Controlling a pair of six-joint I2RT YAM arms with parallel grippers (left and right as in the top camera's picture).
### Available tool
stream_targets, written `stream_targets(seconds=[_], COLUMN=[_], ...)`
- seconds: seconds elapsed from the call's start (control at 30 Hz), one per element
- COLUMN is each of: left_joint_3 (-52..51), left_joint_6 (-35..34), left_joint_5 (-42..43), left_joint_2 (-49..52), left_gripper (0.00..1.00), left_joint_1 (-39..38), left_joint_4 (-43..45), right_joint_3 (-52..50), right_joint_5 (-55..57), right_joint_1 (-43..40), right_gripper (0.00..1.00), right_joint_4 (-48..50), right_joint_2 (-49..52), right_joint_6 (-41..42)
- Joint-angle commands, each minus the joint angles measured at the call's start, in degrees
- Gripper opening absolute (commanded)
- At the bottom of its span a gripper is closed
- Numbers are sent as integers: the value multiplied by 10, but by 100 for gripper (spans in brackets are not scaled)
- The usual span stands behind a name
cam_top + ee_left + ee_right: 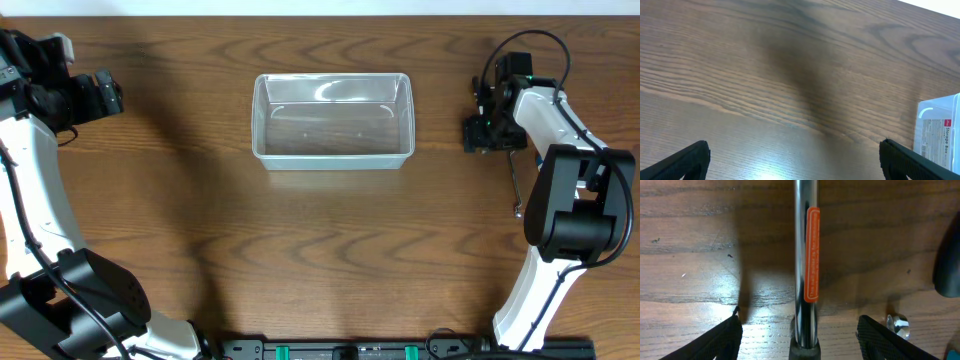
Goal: Pack container
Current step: 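Lower the right gripper onto the black-handled tool near the pliers, then close the right gripper on the black-handled tool and lift it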
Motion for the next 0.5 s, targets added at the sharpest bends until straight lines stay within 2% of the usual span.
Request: stream_targets(seconds=[0.0,0.47], left_joint_3=[8,8], left_joint_6=[-3,-3], left_joint_5=[7,7], left_joint_2=[0,0], left_gripper=[98,98], left_joint_1=[0,0], left_joint_4=[-2,-2], right_joint_3=[-3,-6], right_joint_5=[-2,-2], right_joint_1=[-3,-3], right_gripper=[74,73], right_joint_4=[-1,2], right_joint_2=[2,3], right_joint_6=[12,22])
